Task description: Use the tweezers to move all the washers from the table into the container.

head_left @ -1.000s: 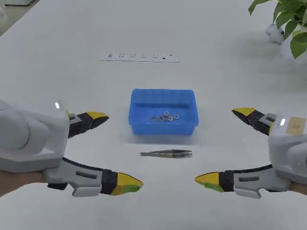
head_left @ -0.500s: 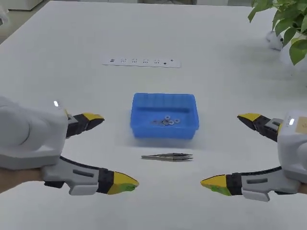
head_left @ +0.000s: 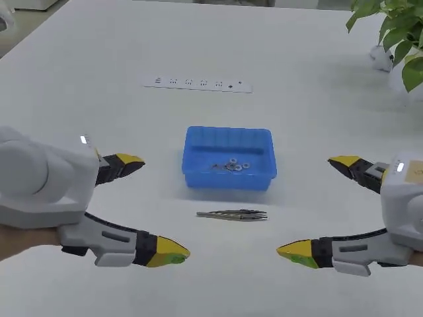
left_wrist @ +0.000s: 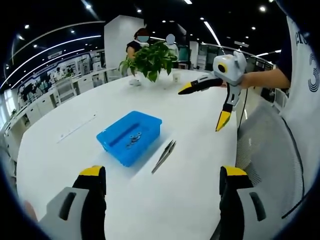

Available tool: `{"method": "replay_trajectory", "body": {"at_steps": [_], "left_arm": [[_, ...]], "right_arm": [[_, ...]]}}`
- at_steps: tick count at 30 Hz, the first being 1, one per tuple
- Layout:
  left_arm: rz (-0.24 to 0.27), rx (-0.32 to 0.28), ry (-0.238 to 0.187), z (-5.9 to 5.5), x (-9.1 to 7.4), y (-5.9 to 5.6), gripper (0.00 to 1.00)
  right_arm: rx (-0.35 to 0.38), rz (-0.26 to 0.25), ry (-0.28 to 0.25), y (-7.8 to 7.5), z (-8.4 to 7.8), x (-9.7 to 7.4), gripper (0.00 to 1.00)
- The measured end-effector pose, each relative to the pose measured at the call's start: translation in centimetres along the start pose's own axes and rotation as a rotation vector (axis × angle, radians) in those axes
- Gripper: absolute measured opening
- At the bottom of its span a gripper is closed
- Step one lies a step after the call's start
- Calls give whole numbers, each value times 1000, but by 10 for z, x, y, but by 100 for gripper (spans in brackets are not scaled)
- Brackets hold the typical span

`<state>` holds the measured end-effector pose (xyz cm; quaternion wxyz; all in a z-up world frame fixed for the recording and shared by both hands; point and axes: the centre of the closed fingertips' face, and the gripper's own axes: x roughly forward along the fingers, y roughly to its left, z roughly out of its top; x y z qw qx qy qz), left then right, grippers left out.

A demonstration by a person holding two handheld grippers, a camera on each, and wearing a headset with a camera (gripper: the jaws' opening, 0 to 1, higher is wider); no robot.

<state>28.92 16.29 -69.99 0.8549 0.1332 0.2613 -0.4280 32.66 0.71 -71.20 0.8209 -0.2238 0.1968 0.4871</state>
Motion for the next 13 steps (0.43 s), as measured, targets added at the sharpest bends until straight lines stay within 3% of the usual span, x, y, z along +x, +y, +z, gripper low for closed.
{"method": "replay_trajectory", "body": {"at_steps": [6,13], "left_arm": [[-11,38,53,-5,2,-4,100],[-5,22,33,0,-1,-2,100]], "right_arm": [[-6,7,15,1,-4,-2,100],[5,10,33,3,-12,-8,100]]}}
